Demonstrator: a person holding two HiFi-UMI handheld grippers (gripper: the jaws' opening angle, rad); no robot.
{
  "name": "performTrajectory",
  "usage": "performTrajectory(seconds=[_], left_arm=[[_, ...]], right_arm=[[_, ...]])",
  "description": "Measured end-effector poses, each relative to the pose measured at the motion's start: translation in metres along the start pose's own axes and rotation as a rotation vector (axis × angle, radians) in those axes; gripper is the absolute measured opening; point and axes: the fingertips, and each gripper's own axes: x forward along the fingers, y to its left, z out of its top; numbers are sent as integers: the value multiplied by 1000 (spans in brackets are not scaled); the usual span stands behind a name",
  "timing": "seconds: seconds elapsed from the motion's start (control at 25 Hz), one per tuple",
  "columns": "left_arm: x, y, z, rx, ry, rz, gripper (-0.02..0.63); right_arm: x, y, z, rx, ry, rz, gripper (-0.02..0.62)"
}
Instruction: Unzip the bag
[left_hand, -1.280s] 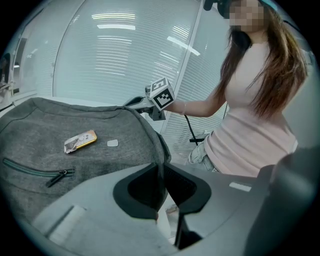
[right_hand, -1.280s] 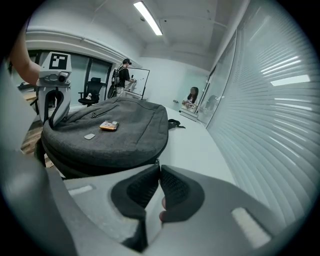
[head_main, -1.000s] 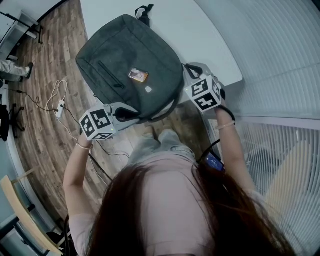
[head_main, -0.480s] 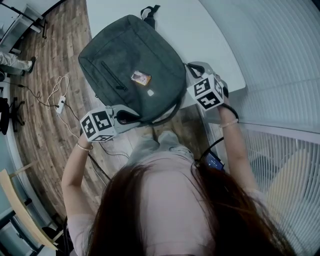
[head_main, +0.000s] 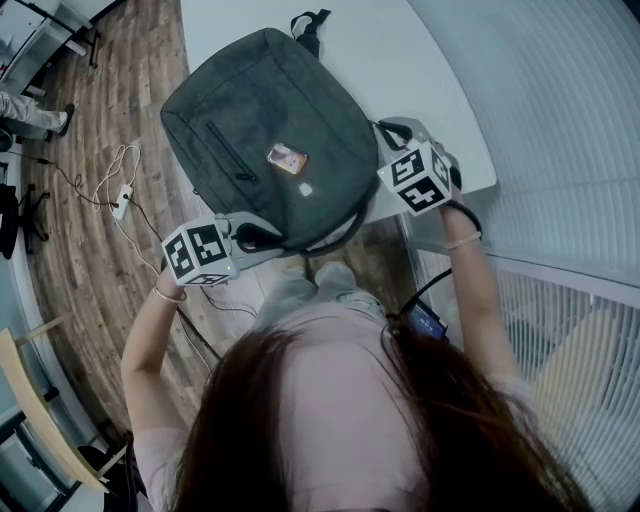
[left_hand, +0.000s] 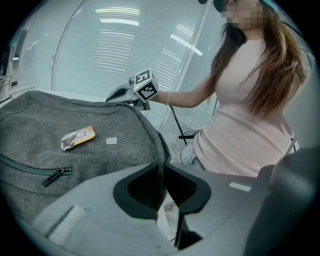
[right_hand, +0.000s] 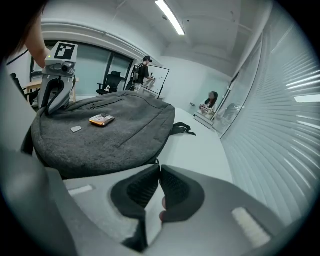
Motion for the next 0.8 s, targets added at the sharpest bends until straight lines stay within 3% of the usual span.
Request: performTrajectory(seconds=[0.8], left_arm=[[1,0,2,-13,4,-16,57]], right_arm=[[26,-15,18,-34,-1,23,18]])
